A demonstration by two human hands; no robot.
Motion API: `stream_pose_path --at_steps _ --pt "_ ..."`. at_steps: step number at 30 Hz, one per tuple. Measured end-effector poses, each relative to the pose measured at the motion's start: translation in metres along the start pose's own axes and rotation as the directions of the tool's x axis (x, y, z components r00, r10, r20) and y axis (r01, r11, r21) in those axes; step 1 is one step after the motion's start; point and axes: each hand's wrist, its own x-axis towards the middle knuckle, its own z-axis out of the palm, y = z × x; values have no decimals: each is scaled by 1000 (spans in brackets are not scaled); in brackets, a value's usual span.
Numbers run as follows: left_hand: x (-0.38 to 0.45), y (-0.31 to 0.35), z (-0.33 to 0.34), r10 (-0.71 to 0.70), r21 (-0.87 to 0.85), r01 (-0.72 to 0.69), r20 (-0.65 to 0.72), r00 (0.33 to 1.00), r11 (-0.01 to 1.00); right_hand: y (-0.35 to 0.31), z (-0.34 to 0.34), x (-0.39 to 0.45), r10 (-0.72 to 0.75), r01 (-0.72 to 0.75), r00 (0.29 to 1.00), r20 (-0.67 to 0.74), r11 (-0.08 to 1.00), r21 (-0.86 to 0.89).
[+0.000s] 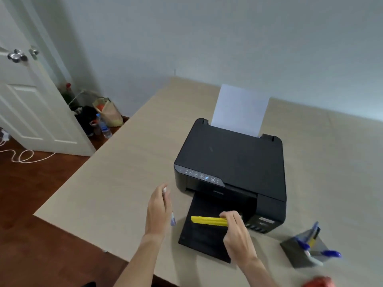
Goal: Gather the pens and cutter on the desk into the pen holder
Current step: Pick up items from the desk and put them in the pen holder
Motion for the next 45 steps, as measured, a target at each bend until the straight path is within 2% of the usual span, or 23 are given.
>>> stream_pose_path --at_steps 2,4,8,12,16,21,24,29,34,38,41,43,45 --pt "-11 12 19 72 17 -75 112 991 997 17 -21 -14 38 -40 999 -29 998 -50" --pt "-21 22 39 183 65 -203 233 955 977 30 -43 -26 61 -67 996 -68 994 -88" --pt "-39 54 87 354 2 -400 459 815 917 53 -82 -44 150 -170 976 -158 978 -122" --pt "-55 104 128 435 -93 -479 594 677 873 71 -114 -61 260 -295 934 -245 949 -115" --pt "-69 149 155 468 -176 -491 674 572 853 87 -142 -74 326 -371 890 -320 924 -89" --pt "-75 188 175 526 -259 -502 677 515 825 107 -180 -81 373 -448 816 -440 891 -75" --pt "-74 202 185 570 -313 -509 656 494 802 123 -207 -82 370 -487 790 -489 863 -133" --pt "-73 216 198 612 -383 -484 588 530 787 137 -223 -87 292 -426 882 -370 830 -359" --pt "-76 218 209 616 -377 -502 613 495 778 145 -189 -82 265 -352 928 -262 855 -381" --pt "-79 215 215 593 -352 -513 670 446 783 152 -173 -77 325 -392 911 -252 872 -293" --pt "-84 212 219 586 -369 -499 704 400 784 159 -172 -80 301 -370 921 -249 877 -308" --pt "-89 209 223 581 -376 -498 730 361 782 161 -174 -89 295 -371 909 -294 894 -253" --pt "-93 207 227 543 -339 -508 770 334 792 164 -171 -105 329 -414 863 -384 896 -163"
